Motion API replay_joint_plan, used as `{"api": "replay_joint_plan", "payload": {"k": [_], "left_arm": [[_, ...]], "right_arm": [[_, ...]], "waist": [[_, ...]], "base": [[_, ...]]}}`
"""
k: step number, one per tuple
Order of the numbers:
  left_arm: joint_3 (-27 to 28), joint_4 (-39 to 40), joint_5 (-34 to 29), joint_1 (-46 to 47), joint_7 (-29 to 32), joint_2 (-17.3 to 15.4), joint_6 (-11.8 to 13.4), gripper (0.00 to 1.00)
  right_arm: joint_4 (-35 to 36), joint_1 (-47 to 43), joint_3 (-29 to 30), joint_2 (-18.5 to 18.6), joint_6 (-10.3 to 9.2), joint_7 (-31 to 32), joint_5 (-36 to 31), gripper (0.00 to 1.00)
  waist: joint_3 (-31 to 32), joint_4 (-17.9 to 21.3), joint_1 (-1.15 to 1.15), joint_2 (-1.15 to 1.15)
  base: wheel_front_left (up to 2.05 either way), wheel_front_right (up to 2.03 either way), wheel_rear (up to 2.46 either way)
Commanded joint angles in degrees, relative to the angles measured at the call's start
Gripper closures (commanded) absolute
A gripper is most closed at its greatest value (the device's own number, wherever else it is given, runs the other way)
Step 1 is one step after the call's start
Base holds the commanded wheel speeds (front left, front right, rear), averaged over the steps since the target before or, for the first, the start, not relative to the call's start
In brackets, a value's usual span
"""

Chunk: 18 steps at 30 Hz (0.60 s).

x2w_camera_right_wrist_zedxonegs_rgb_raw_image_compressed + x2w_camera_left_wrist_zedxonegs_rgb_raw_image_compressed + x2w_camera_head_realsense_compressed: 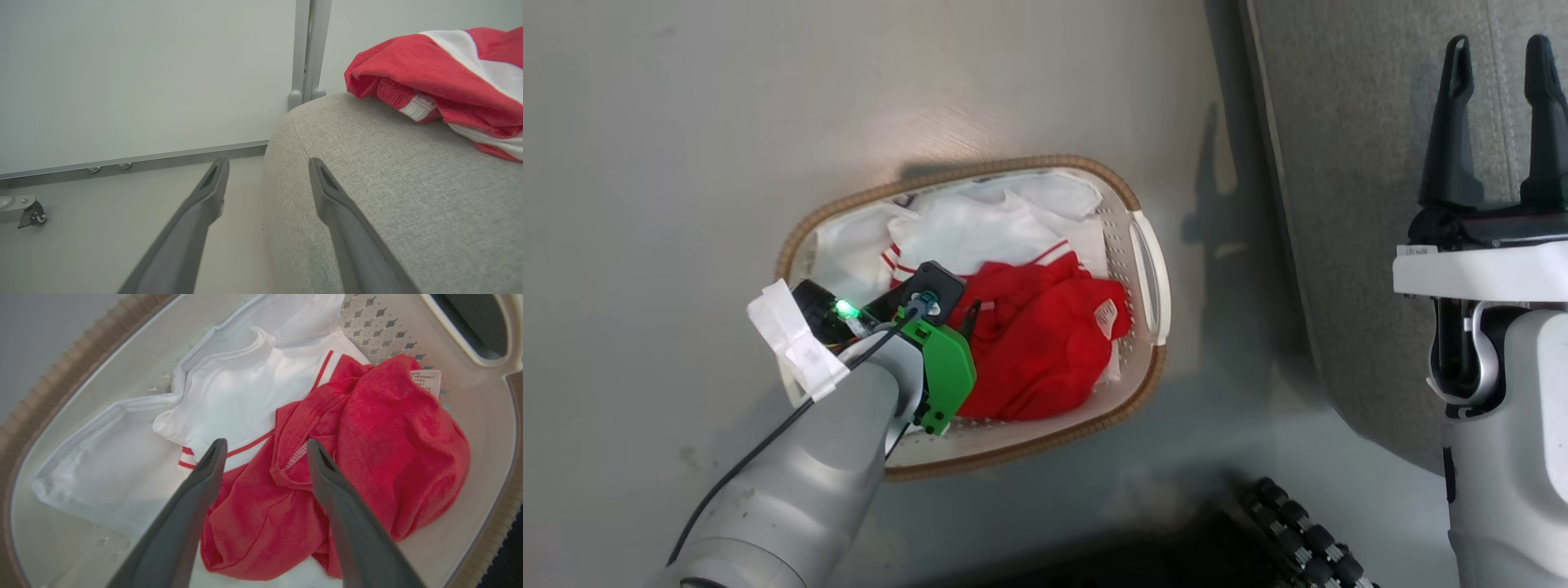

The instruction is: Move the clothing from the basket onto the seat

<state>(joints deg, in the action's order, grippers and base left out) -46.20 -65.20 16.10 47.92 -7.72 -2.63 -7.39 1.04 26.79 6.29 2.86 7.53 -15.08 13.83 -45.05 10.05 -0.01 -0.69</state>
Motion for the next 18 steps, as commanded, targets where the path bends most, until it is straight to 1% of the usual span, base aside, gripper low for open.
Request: {"api": "replay_joint_plan", "payload": {"k": [1,6,15,16,17,18], "left_arm": [[-0.1,-1.0,0.2,1.9,-0.5,-0.8,-0.1,0.0],[-0.5,-4.0,0.5,3.3,-0.3,-1.6,-0.1,0.0],[-0.1,-7.1,1.6,4.2,1.4,-3.7,1.1,0.0],[0.0,-7.3,1.7,4.3,1.6,-3.9,1.2,0.07],[-0.1,-7.4,1.9,4.4,1.7,-4.0,1.2,0.2],[-0.1,-7.5,2.1,4.4,1.7,-4.1,1.1,0.59]], "right_arm": [[0.8,1.3,-0.1,0.1,-0.08,-0.1,0.6,0.0],[1.4,2.1,-0.6,0.1,-0.08,-0.1,2.0,0.0],[1.1,2.3,-1.8,0.1,-0.08,-0.1,3.8,0.0],[1.0,2.3,-1.8,0.1,-0.08,-0.1,3.9,0.0],[0.9,2.3,-1.9,0.1,-0.08,-0.1,3.9,0.0],[0.7,2.4,-1.8,0.1,-0.08,-0.1,4.0,0.0]], "waist": [[-7.5,5.2,0.01,0.69],[-9.7,6.6,0.01,0.69],[-11.2,7.8,0.01,0.69],[-11.3,7.9,0.01,0.69],[-11.2,8.0,0.01,0.69],[-11.1,8.0,0.01,0.69]], "base": [[0.0,0.0,0.0],[0.0,0.0,0.0],[0.0,0.0,0.0],[0.0,0.0,0.0],[0.0,0.0,0.0],[0.0,0.0,0.0]]}}
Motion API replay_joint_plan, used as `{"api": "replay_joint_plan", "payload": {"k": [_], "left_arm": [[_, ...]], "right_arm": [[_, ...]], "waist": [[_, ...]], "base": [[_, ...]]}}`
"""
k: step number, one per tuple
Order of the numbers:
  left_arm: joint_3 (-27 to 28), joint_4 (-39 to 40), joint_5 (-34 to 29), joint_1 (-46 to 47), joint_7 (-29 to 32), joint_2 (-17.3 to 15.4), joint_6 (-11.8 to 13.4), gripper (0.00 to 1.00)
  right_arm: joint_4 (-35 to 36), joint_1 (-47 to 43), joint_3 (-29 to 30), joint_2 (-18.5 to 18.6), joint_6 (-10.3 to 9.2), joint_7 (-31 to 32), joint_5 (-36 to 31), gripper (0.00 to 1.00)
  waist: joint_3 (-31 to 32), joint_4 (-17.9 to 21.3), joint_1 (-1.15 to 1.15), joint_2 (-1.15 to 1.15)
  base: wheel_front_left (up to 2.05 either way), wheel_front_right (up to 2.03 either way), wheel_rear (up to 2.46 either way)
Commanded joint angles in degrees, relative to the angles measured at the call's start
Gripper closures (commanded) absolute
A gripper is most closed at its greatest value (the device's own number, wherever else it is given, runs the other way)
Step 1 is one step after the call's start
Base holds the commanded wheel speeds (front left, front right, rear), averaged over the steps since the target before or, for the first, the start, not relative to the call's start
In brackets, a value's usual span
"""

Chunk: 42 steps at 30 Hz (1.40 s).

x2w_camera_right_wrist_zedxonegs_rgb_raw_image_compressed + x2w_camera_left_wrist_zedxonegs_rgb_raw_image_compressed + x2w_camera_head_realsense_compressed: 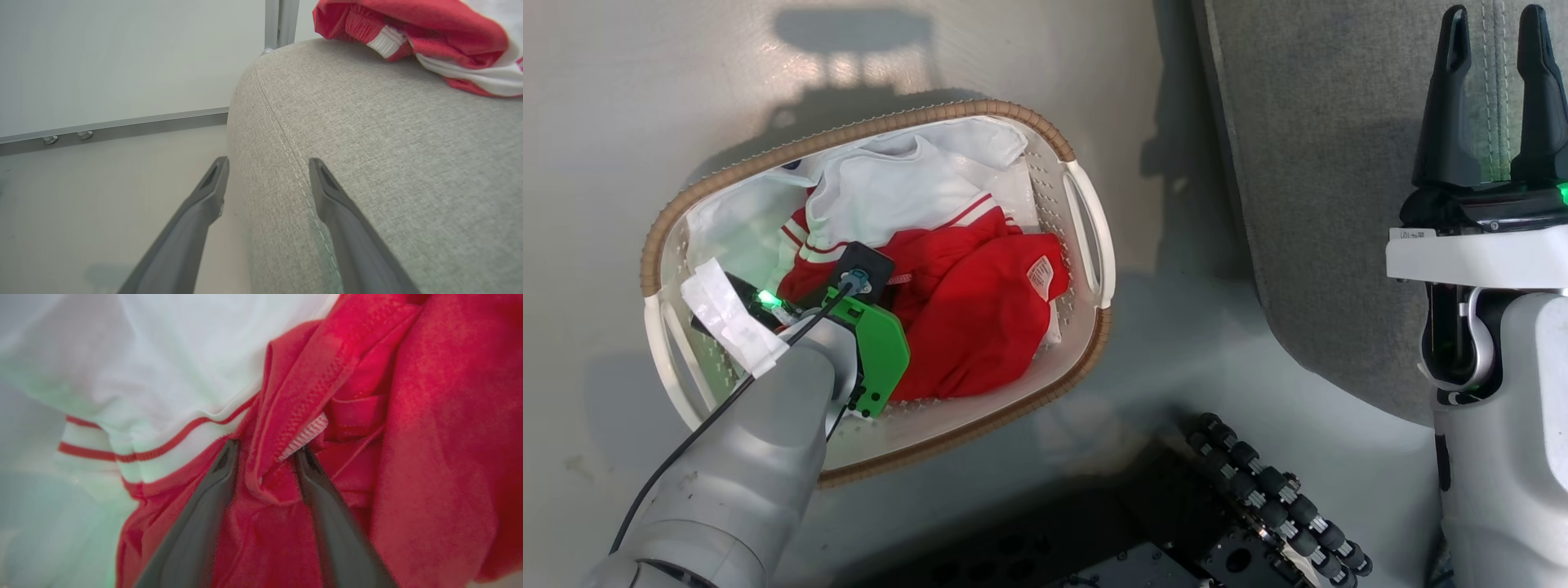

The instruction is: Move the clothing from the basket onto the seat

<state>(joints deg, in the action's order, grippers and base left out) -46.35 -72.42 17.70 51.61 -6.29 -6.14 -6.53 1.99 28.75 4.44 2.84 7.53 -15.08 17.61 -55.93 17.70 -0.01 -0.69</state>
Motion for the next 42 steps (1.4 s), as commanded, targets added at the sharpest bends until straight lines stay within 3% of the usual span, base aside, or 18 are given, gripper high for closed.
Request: {"api": "replay_joint_plan", "payload": {"k": [1,2,3,11,20,30,42], "left_arm": [[0.1,-0.4,0.6,0.6,0.1,-0.6,0.2,0.73],[0.0,-0.4,0.6,0.5,-0.2,-0.5,0.2,0.83],[-0.1,-0.4,0.7,0.4,-0.4,-0.4,0.1,1.0],[-1.0,0.8,2.1,-1.5,-4.7,0.8,-0.7,1.0],[-2.9,7.2,4.5,-4.0,-8.5,1.8,-1.0,1.0],[-6.8,17.6,5.5,-2.5,-8.9,-3.6,-1.0,1.0],[-9.2,29.7,8.7,6.6,-3.3,-12.0,-1.0,1.0]], "right_arm": [[-0.4,0.5,0.1,0.1,-0.08,-0.1,0.2,0.0],[-0.5,0.3,0.2,0.1,-0.08,-0.1,0.1,0.0],[-0.7,0.2,0.2,0.1,-0.08,-0.1,0.0,0.0],[-2.3,-1.1,0.4,0.1,-0.08,-0.1,-1.7,0.0],[-5.4,-5.4,1.9,0.2,-0.08,-0.1,-6.4,0.0],[-9.0,-12.2,1.5,0.2,-0.08,-0.1,-11.1,0.0],[-12.1,-17.2,-1.0,0.2,-0.08,-0.1,-13.2,0.0]], "waist": [[-0.1,0.3,0.01,0.69],[0.3,0.2,0.01,0.69],[0.6,0.1,0.01,0.69],[6.5,-1.8,0.01,0.69],[19.5,-6.2,0.01,0.69],[36.0,-9.6,0.01,0.69],[47.7,-9.5,0.01,0.69]], "base": [[0.0,0.0,0.0],[0.0,0.0,0.0],[0.0,0.0,0.0],[0.0,0.0,0.0],[0.0,0.0,0.0],[0.0,0.0,0.0],[0.0,0.0,0.0]]}}
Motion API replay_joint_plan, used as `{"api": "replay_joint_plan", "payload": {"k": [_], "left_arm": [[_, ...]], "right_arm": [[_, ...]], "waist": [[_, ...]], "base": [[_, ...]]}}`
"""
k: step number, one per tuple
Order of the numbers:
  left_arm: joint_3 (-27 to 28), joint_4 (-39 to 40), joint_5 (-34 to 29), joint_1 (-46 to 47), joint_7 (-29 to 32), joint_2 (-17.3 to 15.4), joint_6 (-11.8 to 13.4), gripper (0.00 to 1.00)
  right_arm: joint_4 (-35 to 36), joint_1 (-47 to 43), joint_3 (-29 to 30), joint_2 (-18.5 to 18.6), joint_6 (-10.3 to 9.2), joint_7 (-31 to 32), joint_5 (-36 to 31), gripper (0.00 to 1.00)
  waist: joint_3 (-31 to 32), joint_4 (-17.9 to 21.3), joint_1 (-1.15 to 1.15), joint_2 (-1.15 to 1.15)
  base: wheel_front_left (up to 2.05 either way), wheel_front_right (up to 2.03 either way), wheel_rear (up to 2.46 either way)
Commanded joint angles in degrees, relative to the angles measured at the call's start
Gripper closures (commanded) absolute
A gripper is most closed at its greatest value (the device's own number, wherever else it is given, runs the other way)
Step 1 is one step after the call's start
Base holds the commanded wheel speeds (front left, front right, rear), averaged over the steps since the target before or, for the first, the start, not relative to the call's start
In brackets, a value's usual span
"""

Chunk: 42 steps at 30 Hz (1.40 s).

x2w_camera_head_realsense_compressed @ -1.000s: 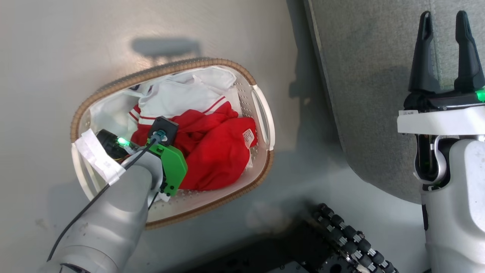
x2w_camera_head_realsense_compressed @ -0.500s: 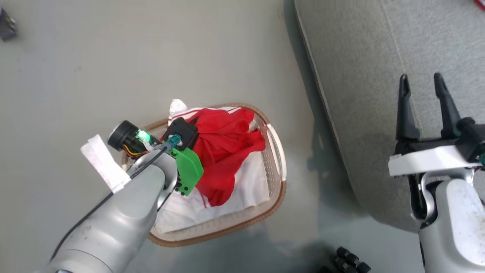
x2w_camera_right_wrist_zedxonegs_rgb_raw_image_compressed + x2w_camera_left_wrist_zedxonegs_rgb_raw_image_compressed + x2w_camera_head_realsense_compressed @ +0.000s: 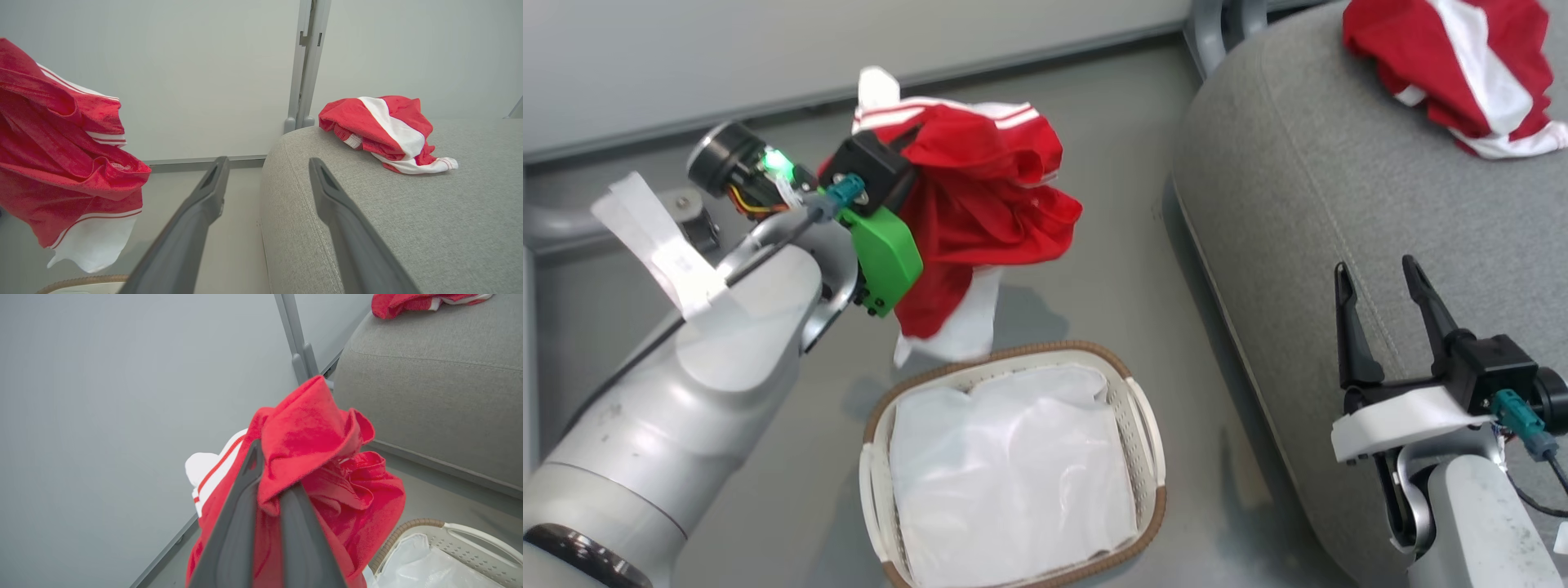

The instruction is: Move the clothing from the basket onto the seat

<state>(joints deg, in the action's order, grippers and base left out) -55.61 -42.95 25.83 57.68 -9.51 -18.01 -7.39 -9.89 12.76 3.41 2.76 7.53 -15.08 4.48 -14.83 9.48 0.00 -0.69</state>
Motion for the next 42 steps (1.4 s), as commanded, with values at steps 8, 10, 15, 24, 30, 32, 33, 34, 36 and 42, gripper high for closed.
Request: {"api": "replay_joint_plan", "payload": {"k": [8,10,15,24,30,32,33,34,36,42], "left_arm": [[2.0,4.4,1.8,4.8,2.9,-1.6,1.0,1.0],[2.4,4.9,2.0,5.8,3.3,-1.5,1.3,1.0],[2.9,5.4,2.4,7.7,4.2,-0.9,1.9,1.0],[2.7,6.6,3.1,9.2,4.8,0.0,1.9,1.0],[2.1,7.7,3.4,9.1,4.9,0.6,2.0,1.0],[1.9,8.1,3.4,9.2,5.0,0.8,2.0,1.0],[1.9,8.2,3.4,9.4,5.0,1.0,2.1,1.0],[1.8,8.3,3.5,9.5,4.9,1.1,2.1,1.0],[1.9,8.5,3.7,9.5,4.7,1.3,2.3,1.0],[1.7,8.4,4.2,9.1,4.3,2.1,2.5,1.0]], "right_arm": [[-1.6,-2.1,-2.0,0.2,-0.08,-0.1,-0.8,0.0],[-1.9,-2.1,-2.7,0.2,-0.08,-0.1,-0.9,0.0],[-2.6,-1.9,-4.8,0.2,-0.08,-0.1,-0.9,0.0],[-2.0,0.2,-9.4,0.2,-0.08,-0.1,-0.7,0.0],[-1.9,3.5,-16.1,0.2,-0.08,-0.1,-2.3,0.0],[-2.9,5.2,-18.7,0.2,-0.08,-0.1,-3.2,0.0],[-3.7,6.2,-19.9,0.3,-0.08,-0.1,-3.6,0.0],[-4.5,7.0,-20.8,0.2,-0.08,-0.1,-4.0,0.0],[-6.8,8.9,-22.9,0.2,-0.08,-0.1,-5.1,0.0],[-15.6,14.4,-27.3,0.2,-0.08,-0.1,-9.6,0.0]], "waist": [[10.7,-0.8,0.0,0.69],[11.5,-0.8,0.0,0.69],[13.1,-0.8,0.0,0.69],[14.5,-1.5,0.0,0.69],[15.0,-2.2,0.0,0.69],[15.0,-2.5,0.0,0.69],[15.0,-2.6,0.0,0.69],[14.9,-2.6,0.0,0.69],[14.9,-2.8,0.0,0.69],[14.5,-3.6,0.0,0.69]], "base": [[0.0,0.0,0.0],[0.0,0.0,0.0],[0.0,0.0,0.0],[0.0,0.0,0.0],[0.0,0.0,0.0],[0.0,0.0,0.0],[0.0,0.0,0.0],[0.0,0.0,0.0],[0.0,0.0,0.0],[0.0,0.0,0.0]]}}
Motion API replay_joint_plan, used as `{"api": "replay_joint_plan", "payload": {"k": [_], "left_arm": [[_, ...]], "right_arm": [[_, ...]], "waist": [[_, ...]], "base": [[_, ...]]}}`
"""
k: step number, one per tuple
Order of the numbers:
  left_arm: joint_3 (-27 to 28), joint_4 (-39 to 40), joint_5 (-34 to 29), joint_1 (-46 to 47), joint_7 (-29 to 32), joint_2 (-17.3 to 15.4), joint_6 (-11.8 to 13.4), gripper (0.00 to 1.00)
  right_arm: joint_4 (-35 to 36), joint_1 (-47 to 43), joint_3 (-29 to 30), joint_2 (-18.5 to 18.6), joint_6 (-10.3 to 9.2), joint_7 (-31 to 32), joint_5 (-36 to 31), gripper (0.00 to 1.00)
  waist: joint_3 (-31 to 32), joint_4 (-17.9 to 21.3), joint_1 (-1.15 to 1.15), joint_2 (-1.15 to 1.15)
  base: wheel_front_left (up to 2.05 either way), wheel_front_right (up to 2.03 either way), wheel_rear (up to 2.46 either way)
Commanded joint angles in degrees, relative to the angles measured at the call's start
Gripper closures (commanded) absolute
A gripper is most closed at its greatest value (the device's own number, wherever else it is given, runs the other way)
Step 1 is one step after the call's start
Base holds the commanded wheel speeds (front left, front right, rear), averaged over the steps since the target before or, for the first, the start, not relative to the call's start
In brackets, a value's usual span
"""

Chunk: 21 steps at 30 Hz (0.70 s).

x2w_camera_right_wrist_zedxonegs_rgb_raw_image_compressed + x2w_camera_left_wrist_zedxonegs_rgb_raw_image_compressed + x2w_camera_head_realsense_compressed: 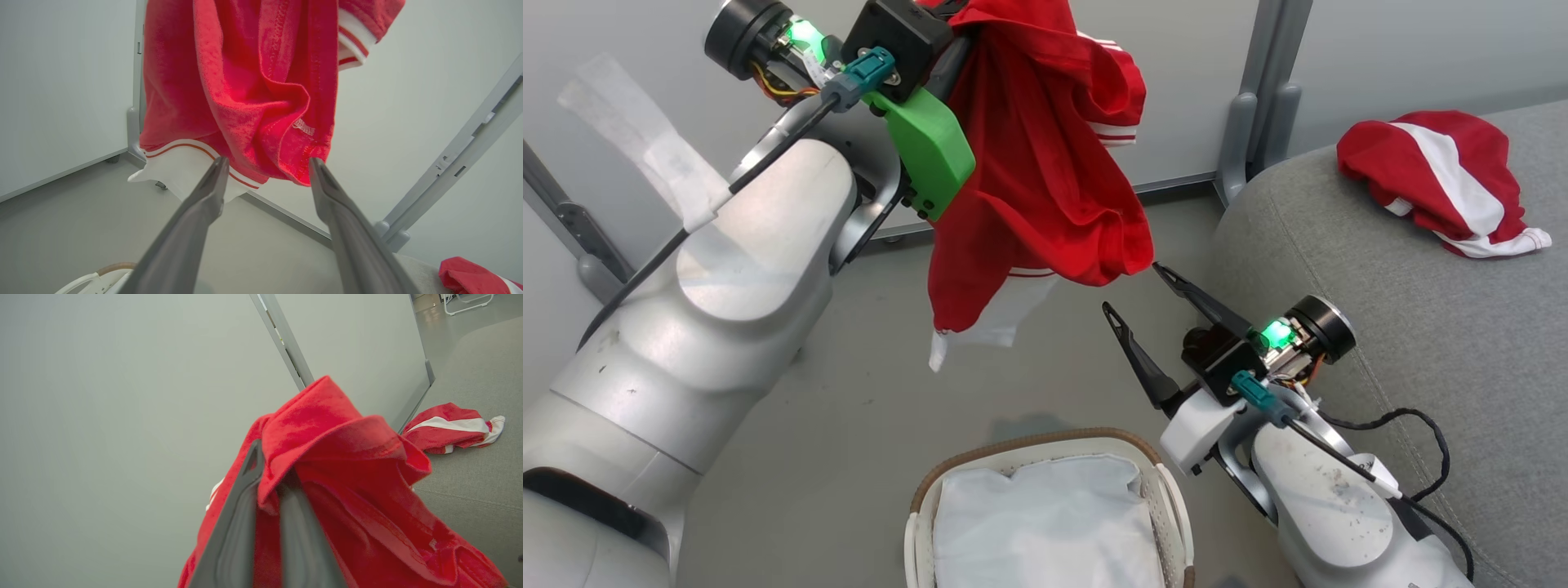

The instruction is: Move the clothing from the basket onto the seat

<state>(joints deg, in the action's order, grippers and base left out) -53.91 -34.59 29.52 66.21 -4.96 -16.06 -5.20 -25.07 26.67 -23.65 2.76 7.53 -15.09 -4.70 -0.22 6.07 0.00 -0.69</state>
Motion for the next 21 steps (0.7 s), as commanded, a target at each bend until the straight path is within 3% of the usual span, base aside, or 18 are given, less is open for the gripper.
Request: {"api": "replay_joint_plan", "payload": {"k": [1,11,20,21], "left_arm": [[-0.1,0.0,0.4,0.5,-0.2,0.3,0.4,1.0],[-1.9,2.4,1.0,0.0,0.2,2.3,-0.3,1.0],[-2.7,6.3,1.5,0.2,1.1,2.8,-0.1,1.0],[-2.8,6.7,1.6,-0.1,1.2,2.8,-0.1,1.0]], "right_arm": [[-1.2,1.1,-0.6,0.2,-0.08,-0.1,-1.1,0.0],[-6.3,5.6,-1.5,0.2,-0.08,-0.1,-0.3,0.0],[-5.9,9.4,-1.3,0.2,-0.08,-0.1,2.8,0.0],[-6.1,9.5,-1.3,0.2,-0.08,-0.1,3.0,0.33]], "waist": [[-0.1,-0.4,0.0,0.69],[0.2,-2.4,0.0,0.69],[0.1,-3.6,0.0,0.69],[0.0,-3.7,0.0,0.69]], "base": [[0.0,0.0,0.0],[0.0,0.0,0.0],[0.0,0.0,0.0],[0.0,0.0,0.0]]}}
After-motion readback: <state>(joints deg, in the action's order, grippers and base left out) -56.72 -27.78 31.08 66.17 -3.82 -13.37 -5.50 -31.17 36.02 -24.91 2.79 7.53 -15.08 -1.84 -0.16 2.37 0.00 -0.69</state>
